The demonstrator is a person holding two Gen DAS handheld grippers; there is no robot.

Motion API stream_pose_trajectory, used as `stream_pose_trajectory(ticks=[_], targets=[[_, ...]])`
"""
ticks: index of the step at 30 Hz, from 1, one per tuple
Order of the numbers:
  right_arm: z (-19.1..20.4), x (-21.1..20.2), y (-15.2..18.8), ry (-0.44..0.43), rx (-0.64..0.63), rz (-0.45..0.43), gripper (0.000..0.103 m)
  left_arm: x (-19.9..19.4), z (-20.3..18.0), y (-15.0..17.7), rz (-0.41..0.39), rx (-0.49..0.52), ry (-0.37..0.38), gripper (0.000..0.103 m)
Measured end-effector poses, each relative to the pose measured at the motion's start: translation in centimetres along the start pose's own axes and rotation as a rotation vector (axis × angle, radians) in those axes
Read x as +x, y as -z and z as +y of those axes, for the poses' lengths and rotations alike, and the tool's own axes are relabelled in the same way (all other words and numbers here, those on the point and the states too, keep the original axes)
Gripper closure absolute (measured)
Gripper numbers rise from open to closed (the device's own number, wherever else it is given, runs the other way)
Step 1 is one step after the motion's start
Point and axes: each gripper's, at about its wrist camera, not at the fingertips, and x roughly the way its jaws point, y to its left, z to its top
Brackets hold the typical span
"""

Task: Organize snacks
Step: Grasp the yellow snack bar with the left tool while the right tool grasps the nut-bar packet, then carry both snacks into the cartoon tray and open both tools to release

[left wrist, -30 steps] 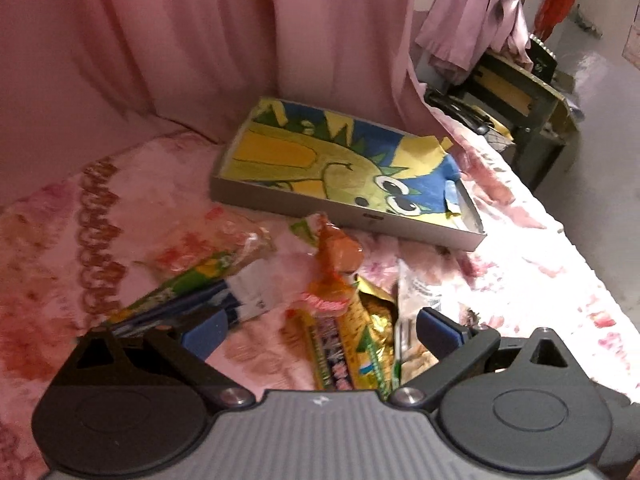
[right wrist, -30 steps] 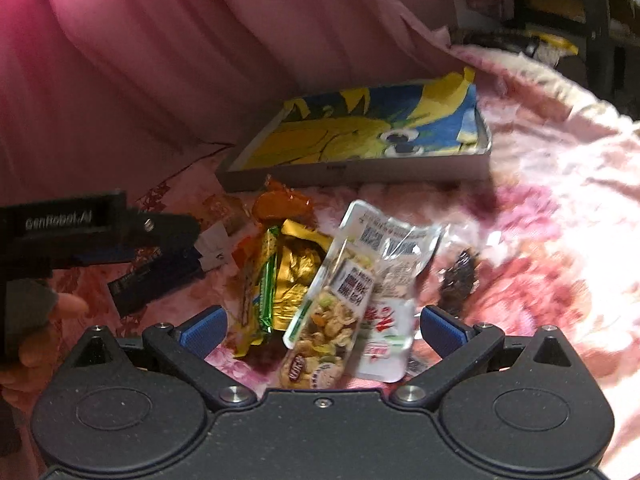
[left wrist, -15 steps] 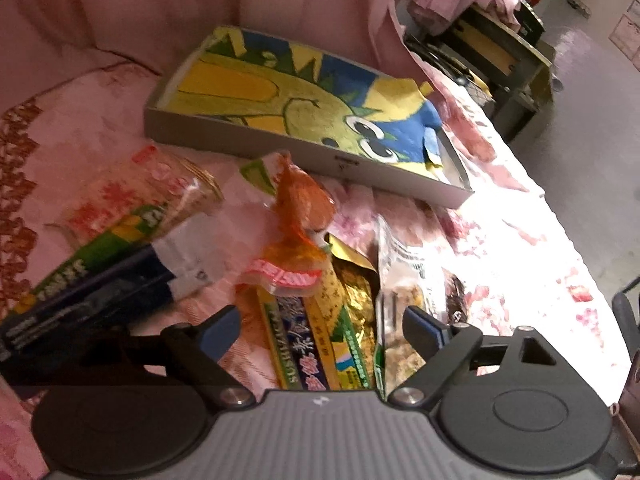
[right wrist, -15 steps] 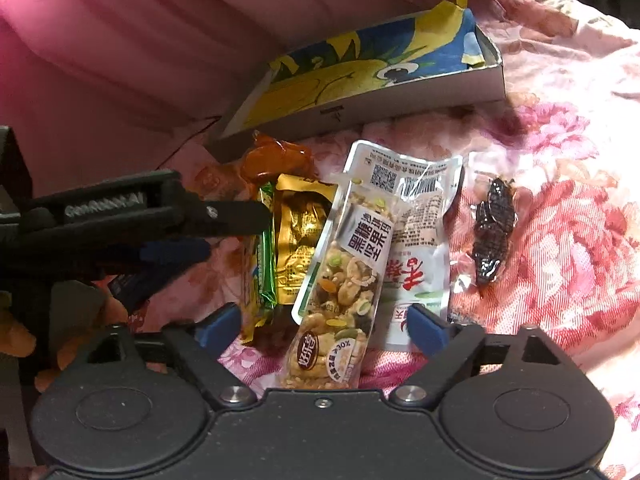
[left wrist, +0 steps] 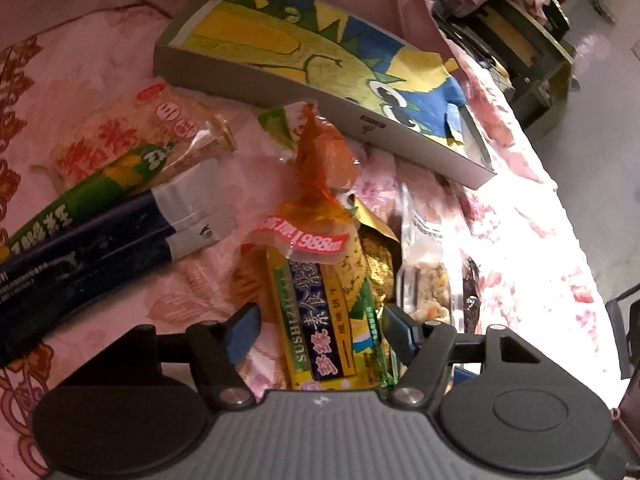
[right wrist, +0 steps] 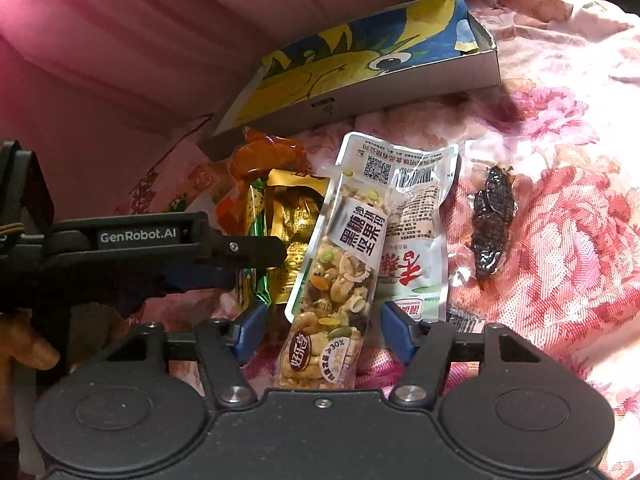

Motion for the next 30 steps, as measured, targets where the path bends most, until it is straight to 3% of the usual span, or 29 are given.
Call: stream_pose_trajectory(ticks=[5,11,18,24,30], targets=[[0.1,0.4,-0.1,-0.012,0.005,0.002,0.043,-0.2,0.4,-0.1,0.000,-0.032,0.011,0.047],[0.2,0.5,-0.1,-0.023,-0.008,0.003,0.054,-0.4,0.0,0.0,-0.002,-0.028,-0.009,0.048],[-0.2,-0.1,0.3,-0.047,0.019,0.001,0.059,-1.3,-1.0,0.5,-0.005,-0.032,-0.051,0.050],[0.4,-1.3,0.8,0.021,-0.049,-0.022,0.063,-2.8,-1.9,2.0,-0.020,-0.035,-0.080,0.050],[0.9,-3.6,1.0,0.050,-0.091,-0.110,0.066,-5.0,-3.9,3.2,-0.093,0.035,-0.121,0.050]])
